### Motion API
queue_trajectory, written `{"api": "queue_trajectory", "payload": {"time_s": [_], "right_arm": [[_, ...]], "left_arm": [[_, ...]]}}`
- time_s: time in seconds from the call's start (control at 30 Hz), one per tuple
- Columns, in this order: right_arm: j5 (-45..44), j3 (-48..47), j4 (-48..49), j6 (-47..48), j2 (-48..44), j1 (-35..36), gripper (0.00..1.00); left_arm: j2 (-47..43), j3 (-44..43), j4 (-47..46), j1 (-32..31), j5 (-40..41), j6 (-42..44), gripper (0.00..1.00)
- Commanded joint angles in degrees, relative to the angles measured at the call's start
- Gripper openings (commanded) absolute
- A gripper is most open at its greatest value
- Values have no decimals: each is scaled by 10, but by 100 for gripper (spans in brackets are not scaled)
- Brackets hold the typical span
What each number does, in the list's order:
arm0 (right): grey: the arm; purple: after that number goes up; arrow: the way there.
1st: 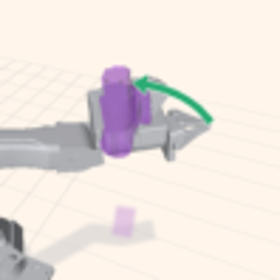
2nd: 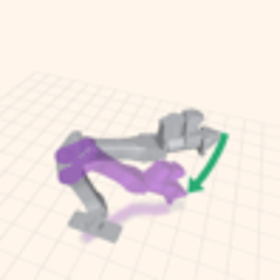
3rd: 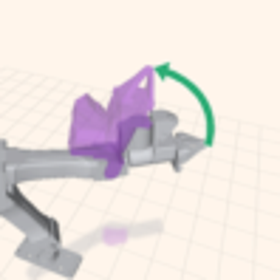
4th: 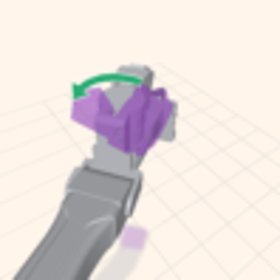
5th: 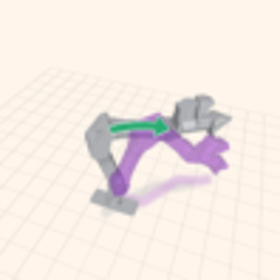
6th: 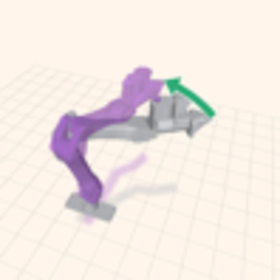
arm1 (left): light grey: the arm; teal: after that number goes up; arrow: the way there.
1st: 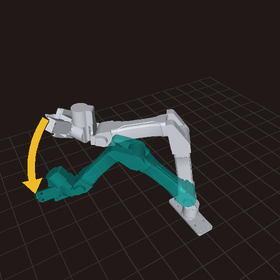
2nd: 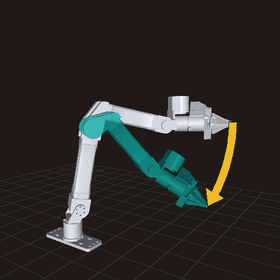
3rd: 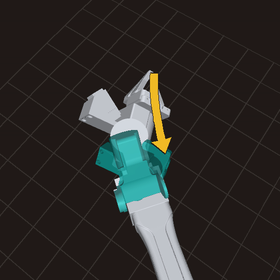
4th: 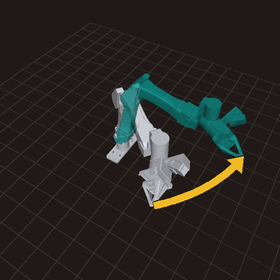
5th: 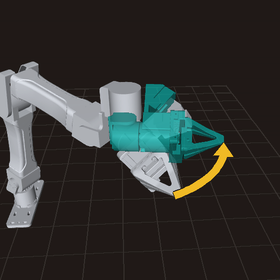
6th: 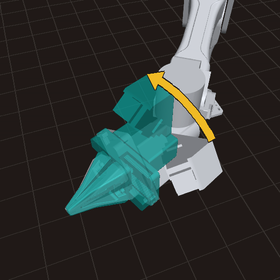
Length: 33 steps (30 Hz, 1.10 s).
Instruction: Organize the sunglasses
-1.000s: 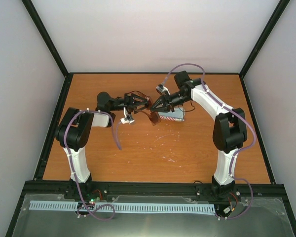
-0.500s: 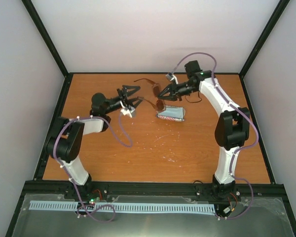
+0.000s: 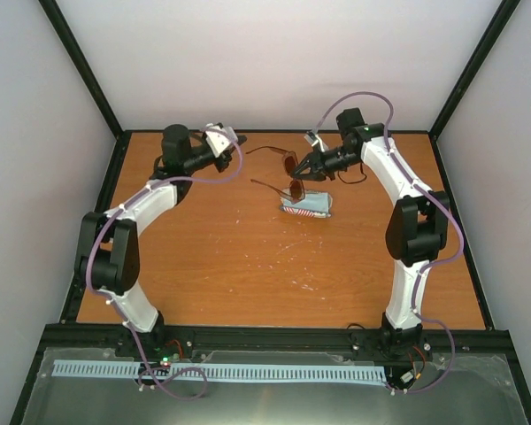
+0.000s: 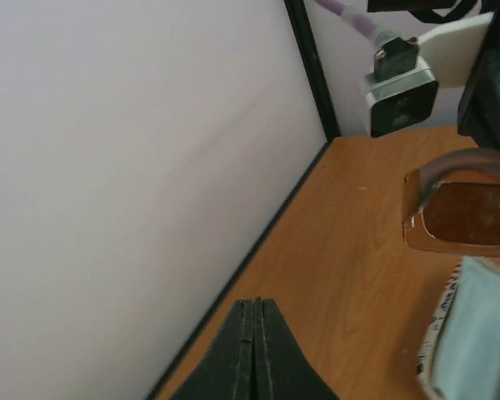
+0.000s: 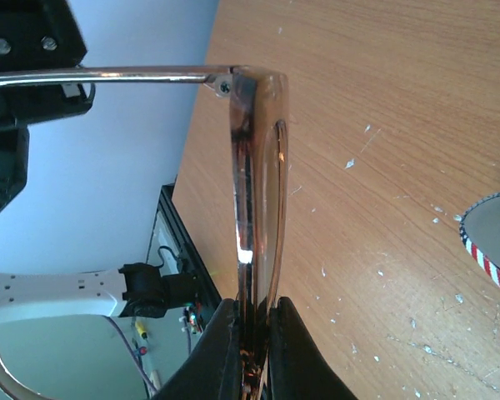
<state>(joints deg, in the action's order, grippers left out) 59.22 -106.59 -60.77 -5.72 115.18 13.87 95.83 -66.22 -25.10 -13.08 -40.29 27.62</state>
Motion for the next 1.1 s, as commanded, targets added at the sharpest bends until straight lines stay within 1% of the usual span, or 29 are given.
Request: {"api": "queue_trajectory", "payload": {"time_s": [0.0,0.07,0.1,0.2,0.3,0.4,0.57,0.83,1.07], "right_arm": [[35,-7,-25,35,-16,1,3],[43,0,-27,37,-17,3,3],[44,2,-28,38,-17,6,3],[44,3,-33,45,-15,16,3],[42,-2,-32,41,-8,25,3],[38,-13,-25,30,1,30,3],[36,-42,3,-2,16,33,3],[33,-96,-3,-14,61,40,3],[41,-150,8,-39,87,51,3]], "left_arm": [[42,-84,73,26,-93,-124,5],[65,-117,76,45,-206,-157,11],[75,-131,68,49,-241,-183,11],[108,-173,52,50,-298,-256,11],[132,-190,22,48,-334,-312,11],[141,-192,1,41,-349,-347,10],[143,-187,27,19,-365,-344,9],[135,-166,11,-8,-354,-364,9],[135,-154,10,-21,-346,-362,9]]}}
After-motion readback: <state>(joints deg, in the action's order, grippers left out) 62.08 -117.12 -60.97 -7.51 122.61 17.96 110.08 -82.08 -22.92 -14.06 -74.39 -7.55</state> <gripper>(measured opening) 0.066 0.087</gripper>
